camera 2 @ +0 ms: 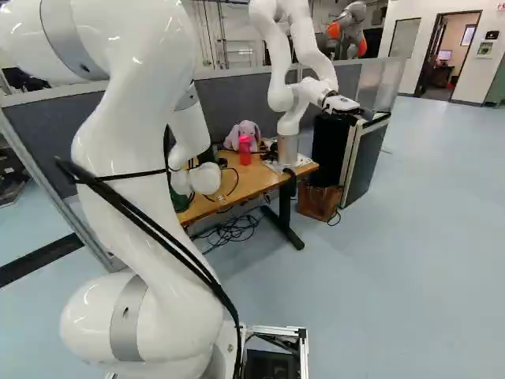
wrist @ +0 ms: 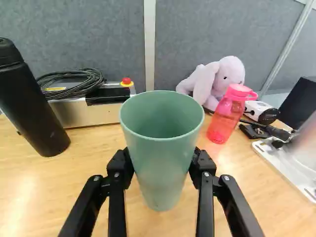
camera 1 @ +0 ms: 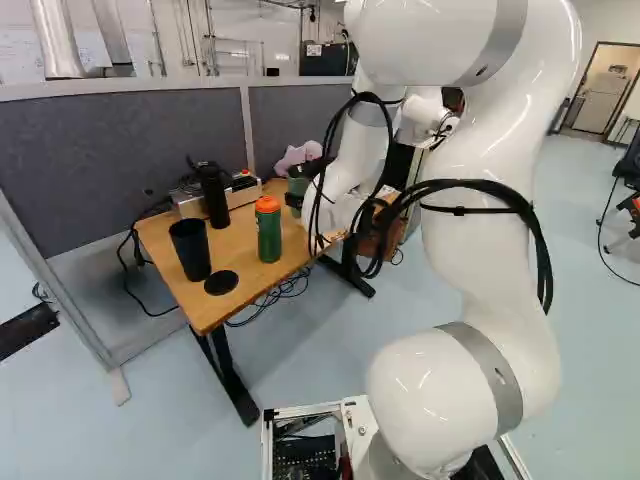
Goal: Place the green cup on the table
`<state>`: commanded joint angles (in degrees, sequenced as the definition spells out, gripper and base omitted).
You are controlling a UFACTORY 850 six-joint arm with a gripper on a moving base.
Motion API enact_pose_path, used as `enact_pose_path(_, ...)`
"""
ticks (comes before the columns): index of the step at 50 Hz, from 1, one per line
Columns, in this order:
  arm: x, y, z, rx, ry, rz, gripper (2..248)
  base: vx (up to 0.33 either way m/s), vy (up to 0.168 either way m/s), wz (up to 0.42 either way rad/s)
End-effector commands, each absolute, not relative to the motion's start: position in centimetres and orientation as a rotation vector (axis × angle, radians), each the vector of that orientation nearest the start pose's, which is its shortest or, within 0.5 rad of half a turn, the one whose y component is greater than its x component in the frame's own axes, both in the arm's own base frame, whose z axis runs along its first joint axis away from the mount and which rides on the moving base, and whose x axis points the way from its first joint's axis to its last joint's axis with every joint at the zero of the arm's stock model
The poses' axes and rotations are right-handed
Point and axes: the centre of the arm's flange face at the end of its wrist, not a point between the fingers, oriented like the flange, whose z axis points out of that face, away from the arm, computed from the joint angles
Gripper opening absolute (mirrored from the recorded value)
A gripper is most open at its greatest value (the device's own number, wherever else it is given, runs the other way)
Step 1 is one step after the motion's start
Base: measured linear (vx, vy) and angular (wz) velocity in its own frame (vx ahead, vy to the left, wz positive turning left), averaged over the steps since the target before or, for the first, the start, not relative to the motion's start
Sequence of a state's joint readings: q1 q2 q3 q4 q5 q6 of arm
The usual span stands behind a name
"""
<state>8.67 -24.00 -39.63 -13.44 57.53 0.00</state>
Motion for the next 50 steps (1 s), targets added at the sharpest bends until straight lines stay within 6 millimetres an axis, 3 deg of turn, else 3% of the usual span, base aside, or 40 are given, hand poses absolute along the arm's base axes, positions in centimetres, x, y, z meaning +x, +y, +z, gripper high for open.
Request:
enact_pose_path(33, 50.2, 10.1, 29.6, -2.337, -0.507, -1.732, 125, 0.0, 0.0, 0.0)
enact_pose_path(34, 50.2, 10.1, 29.6, -2.337, -0.507, -1.731, 138, 0.0, 0.0, 0.0)
enact_pose_path(39, 50.3, 10.1, 29.6, -2.337, -0.507, -1.731, 138, 0.0, 0.0, 0.0)
enact_pose_path(40, 50.3, 10.1, 29.6, -2.337, -0.507, -1.731, 170, 0.0, 0.0, 0.0)
enact_pose_path(44, 50.3, 10.1, 29.6, -2.337, -0.507, -1.731, 170, 0.0, 0.0, 0.0)
enact_pose_path(45, 50.3, 10.1, 29.6, -2.337, -0.507, -1.731, 203, 0.0, 0.0, 0.0)
enact_pose_path(49, 50.3, 10.1, 29.6, -2.337, -0.507, -1.731, 203, 0.0, 0.0, 0.0)
enact_pose_path(50, 50.3, 10.1, 29.6, -2.337, -0.507, -1.731, 238, 0.0, 0.0, 0.0)
